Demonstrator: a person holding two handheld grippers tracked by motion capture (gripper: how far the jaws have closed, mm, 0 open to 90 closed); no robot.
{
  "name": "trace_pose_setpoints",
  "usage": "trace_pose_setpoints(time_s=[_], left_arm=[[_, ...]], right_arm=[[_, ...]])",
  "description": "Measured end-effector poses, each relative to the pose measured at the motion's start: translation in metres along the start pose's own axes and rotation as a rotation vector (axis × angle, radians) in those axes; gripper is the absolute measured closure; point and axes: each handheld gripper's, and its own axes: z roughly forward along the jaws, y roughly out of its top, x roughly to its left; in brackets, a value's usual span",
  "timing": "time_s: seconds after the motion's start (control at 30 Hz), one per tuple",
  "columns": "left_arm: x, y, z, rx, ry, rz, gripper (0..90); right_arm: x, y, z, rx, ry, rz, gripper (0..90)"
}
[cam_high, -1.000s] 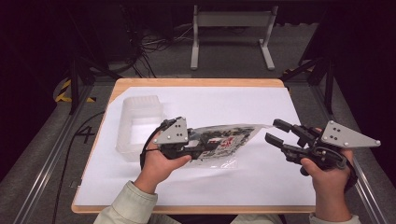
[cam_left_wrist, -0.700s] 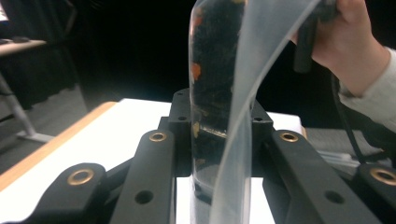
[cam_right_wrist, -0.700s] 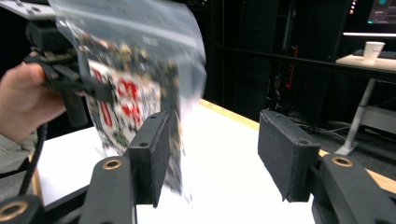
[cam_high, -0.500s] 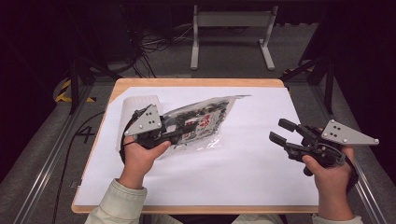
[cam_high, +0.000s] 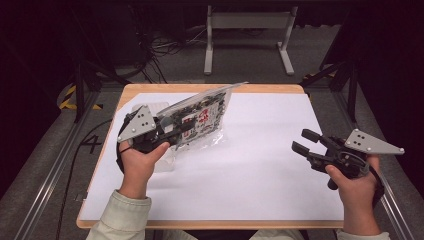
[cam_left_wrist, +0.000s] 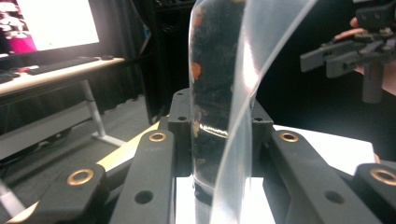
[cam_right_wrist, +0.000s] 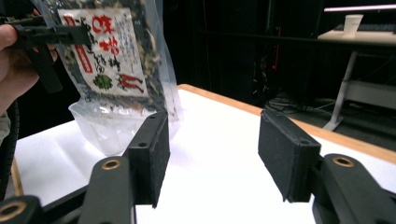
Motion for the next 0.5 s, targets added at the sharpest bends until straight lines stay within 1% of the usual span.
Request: trace_pose_setpoints(time_s=[0.1,0.3,0.33,0.37,0.43,0.5], left_arm=[[0.002,0.001,-0.005,-0.009,0.045,0.007,71.8],[0.009,0.002,-0.019,-0.033,0.104,0.012,71.8],[0.01,0.002,-0.022,-0.039,0.114,0.008,71.8],[0.012,0.002,-0.024,-0.04,0.117,0.009,71.8],[0.016,0.002,-0.03,-0.055,0.134,0.002,71.8],[0.019,0.002,-0.035,-0.056,0.146,0.002,71.8]], right_arm=[[-0.002,-0.005,0.001,0.017,0.001,0.008,44.6],[-0.008,-0.013,0.002,0.04,-0.013,0.024,44.7],[-0.008,-0.014,0.001,0.042,-0.013,0.029,44.8],[-0.009,-0.014,0.001,0.044,-0.012,0.034,44.8],[-0.01,-0.016,0.002,0.047,-0.014,0.035,45.1],[-0.011,-0.017,0.002,0.05,-0.013,0.038,45.5]])
